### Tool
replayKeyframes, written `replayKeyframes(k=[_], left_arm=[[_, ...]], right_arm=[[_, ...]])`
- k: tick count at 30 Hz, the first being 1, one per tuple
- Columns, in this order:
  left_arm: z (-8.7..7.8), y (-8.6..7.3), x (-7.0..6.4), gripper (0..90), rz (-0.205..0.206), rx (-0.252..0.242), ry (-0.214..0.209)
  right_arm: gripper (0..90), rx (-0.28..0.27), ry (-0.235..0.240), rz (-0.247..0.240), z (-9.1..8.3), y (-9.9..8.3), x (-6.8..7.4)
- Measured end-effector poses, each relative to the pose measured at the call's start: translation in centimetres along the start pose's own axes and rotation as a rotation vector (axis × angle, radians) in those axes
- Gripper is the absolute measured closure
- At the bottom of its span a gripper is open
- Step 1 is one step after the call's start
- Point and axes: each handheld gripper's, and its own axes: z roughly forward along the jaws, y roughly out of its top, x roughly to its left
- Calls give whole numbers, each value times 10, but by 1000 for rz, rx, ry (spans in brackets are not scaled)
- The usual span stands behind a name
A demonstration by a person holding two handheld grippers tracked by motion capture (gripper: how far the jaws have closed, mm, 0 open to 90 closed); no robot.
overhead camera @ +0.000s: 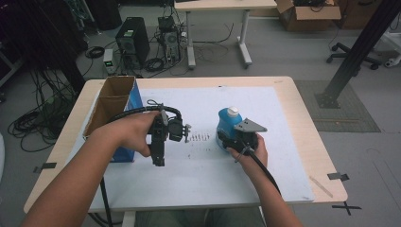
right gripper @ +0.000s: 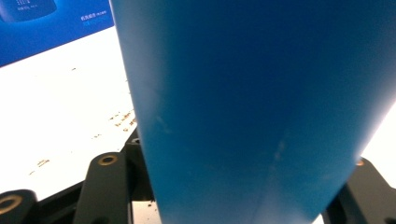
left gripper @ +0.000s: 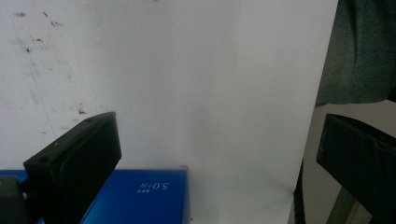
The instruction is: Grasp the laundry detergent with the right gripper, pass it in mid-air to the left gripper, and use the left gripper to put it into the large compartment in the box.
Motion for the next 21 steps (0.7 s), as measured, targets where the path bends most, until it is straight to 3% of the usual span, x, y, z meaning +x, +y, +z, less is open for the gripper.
replayKeyframes(k=[10,18,21], left_arm=[[0,1,-1,2,0,-1,2],[-6,4,-2,2,1,0,12],[-11,6,-3,2,10,-7,16]], right_arm=[[434,-6,6,-12,0,-1,-1],[466,-35,80,13,-4,1,-12],[468,-44,98,-12,-11,9,-15]])
